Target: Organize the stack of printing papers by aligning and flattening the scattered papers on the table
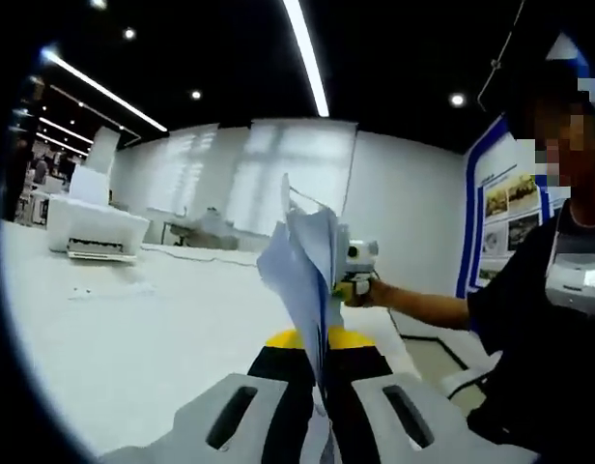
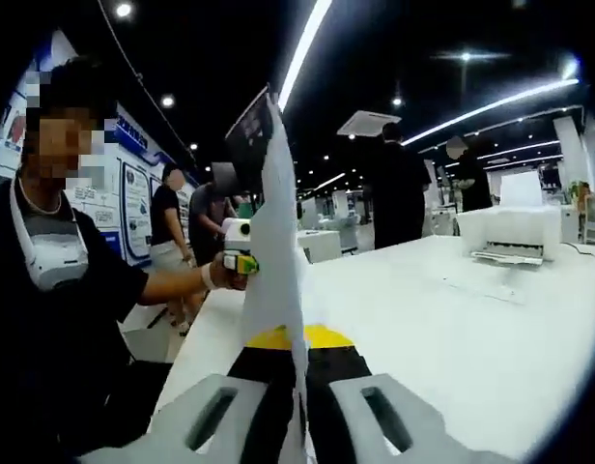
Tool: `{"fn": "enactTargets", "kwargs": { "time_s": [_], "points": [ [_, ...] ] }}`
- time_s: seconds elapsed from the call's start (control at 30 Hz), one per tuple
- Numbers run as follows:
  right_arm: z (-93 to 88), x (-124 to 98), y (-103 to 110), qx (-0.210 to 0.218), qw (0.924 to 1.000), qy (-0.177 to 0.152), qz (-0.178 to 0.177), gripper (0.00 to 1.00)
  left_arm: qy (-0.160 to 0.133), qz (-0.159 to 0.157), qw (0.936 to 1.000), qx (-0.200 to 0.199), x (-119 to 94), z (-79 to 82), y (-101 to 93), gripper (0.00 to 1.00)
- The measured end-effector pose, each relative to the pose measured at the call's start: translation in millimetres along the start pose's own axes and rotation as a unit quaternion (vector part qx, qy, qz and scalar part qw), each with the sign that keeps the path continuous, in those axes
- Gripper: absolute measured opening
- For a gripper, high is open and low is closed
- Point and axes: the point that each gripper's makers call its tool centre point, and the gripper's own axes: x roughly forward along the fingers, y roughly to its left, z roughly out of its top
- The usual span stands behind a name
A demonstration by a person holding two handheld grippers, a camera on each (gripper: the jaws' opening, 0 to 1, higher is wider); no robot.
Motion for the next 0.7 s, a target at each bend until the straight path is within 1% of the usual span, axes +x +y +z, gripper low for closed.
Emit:
{"fn": "enactTargets", "kwargs": {
  "time_s": [0.03,0.1,0.17,0.2,0.23,0.27,0.3,0.33,0.37,0.4,0.43,0.47,0.5,0.53,0.57,0.6,0.63,0.67,0.7],
  "points": [
    [7.4,-1.0,1.8,-0.004,1.0000,0.002,-0.003,0.00,-0.007,0.000,0.9999,0.013,0.5,6.6,-1.7,0.06],
    [18.9,-2.4,5.8,-0.016,0.9999,0.002,-0.004,0.00,-0.014,0.000,0.9996,0.026,-0.4,15.0,-3.6,0.06],
    [19.2,-2.0,10.4,-0.027,0.9996,0.004,0.001,0.00,-0.013,0.001,0.9992,0.038,-0.9,15.4,-4.9,0.06],
    [14.9,-2.2,11.5,-0.034,0.9994,0.002,0.009,0.00,-0.006,0.006,0.9991,0.042,-2.0,10.6,-1.3,0.06],
    [7.6,-1.9,13.4,-0.042,0.9988,-0.006,0.024,0.00,0.000,0.011,0.9992,0.039,-2.6,0.9,3.9,0.08],
    [-0.8,-0.9,12.0,-0.032,0.9989,-0.021,0.029,0.11,0.009,0.015,0.9991,0.037,-3.0,-12.8,8.9,0.11],
    [-12.2,-0.4,5.8,-0.013,0.9996,-0.018,0.018,0.19,0.029,0.018,0.9990,0.030,-3.9,-30.0,12.2,0.15],
    [-19.3,0.1,4.9,-0.001,0.9998,-0.013,0.018,0.20,0.052,0.025,0.9982,0.013,-4.7,-46.0,15.8,0.21],
    [-29.9,-0.2,4.0,0.009,0.9997,0.000,0.024,0.14,0.062,0.026,0.9977,-0.002,-4.6,-53.6,16.7,0.23],
    [-33.4,0.8,2.2,0.007,0.9997,-0.001,0.022,0.10,0.055,0.024,0.9982,0.002,-3.1,-53.3,17.3,0.23],
    [-37.7,-4.3,-8.4,0.011,0.9997,-0.003,0.022,0.09,0.052,0.023,0.9984,0.001,-3.3,-53.0,16.2,0.21],
    [-35.7,-5.3,-8.4,0.012,0.9996,-0.009,0.025,0.07,0.044,0.021,0.9988,-0.002,-2.7,-48.8,14.7,0.19],
    [-35.9,-7.6,-13.7,0.013,0.9996,-0.011,0.024,0.05,0.039,0.020,0.9990,-0.004,-2.7,-45.8,14.0,0.17],
    [-32.0,-8.5,-16.9,0.014,0.9996,-0.011,0.021,0.01,0.023,0.013,0.9997,-0.001,-2.2,-37.3,10.2,0.12],
    [-26.7,-6.6,-9.5,0.031,0.9992,-0.007,0.025,0.00,0.017,0.011,0.9998,-0.002,-2.8,-32.0,9.3,0.10],
    [-20.8,-5.6,-6.9,0.050,0.9984,-0.004,0.025,0.00,0.017,0.006,0.9997,-0.015,-2.5,-27.9,5.3,0.08],
    [-13.8,-3.9,-5.0,0.055,0.9983,0.000,0.020,0.00,0.016,0.003,0.9996,-0.023,-2.0,-23.3,3.7,0.07],
    [-7.5,-3.2,-3.6,0.063,0.9979,0.006,0.017,0.00,0.017,0.004,0.9996,-0.023,-1.3,-19.1,2.7,0.06],
    [-0.3,-1.8,-0.8,0.064,0.9978,0.009,0.015,0.00,0.016,0.007,0.9998,-0.013,-0.7,-15.5,2.7,0.06]
  ]
}}
